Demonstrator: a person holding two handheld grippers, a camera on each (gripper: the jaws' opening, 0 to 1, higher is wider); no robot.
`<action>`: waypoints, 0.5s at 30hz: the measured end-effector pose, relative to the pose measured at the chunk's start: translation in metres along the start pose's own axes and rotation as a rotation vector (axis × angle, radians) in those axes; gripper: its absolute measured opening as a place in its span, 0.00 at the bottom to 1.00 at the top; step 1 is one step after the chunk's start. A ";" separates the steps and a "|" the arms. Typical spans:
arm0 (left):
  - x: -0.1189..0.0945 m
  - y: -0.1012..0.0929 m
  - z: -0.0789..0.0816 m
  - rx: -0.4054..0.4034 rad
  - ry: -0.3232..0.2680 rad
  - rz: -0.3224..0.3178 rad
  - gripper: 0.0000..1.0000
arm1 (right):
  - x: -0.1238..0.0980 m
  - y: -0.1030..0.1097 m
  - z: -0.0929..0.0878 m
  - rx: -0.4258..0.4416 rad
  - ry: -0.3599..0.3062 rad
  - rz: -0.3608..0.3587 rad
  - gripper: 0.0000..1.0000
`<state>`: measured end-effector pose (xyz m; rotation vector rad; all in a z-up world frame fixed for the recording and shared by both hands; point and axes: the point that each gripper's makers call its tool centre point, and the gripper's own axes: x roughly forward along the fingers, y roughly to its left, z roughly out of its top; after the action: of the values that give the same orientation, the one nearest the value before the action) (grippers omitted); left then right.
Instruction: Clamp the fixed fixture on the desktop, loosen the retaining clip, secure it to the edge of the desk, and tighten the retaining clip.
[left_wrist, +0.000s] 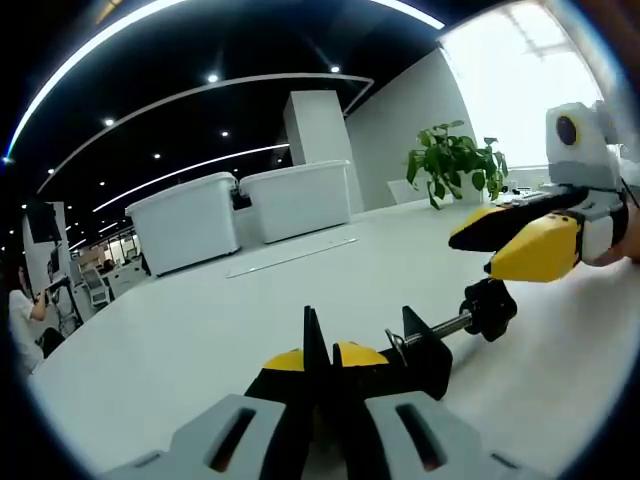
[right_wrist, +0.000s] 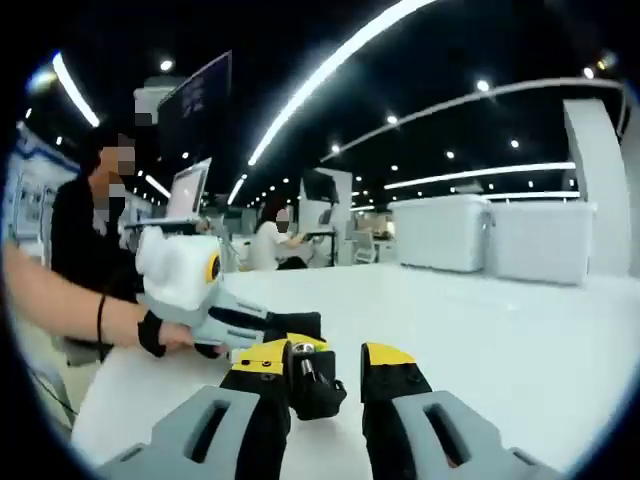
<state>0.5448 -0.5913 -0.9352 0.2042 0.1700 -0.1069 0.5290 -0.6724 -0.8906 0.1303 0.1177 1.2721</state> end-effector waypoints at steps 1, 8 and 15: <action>0.000 0.000 0.000 0.000 0.000 0.000 0.07 | 0.000 -0.002 -0.002 0.041 0.006 -0.002 0.24; 0.000 0.001 0.000 0.000 0.000 0.000 0.07 | 0.001 -0.019 -0.014 0.173 0.039 -0.029 0.22; 0.001 0.003 -0.001 0.001 -0.001 0.001 0.07 | 0.003 -0.012 -0.017 0.210 0.051 0.009 0.21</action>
<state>0.5459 -0.5879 -0.9358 0.2050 0.1691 -0.1065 0.5384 -0.6726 -0.9095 0.2797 0.2953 1.2707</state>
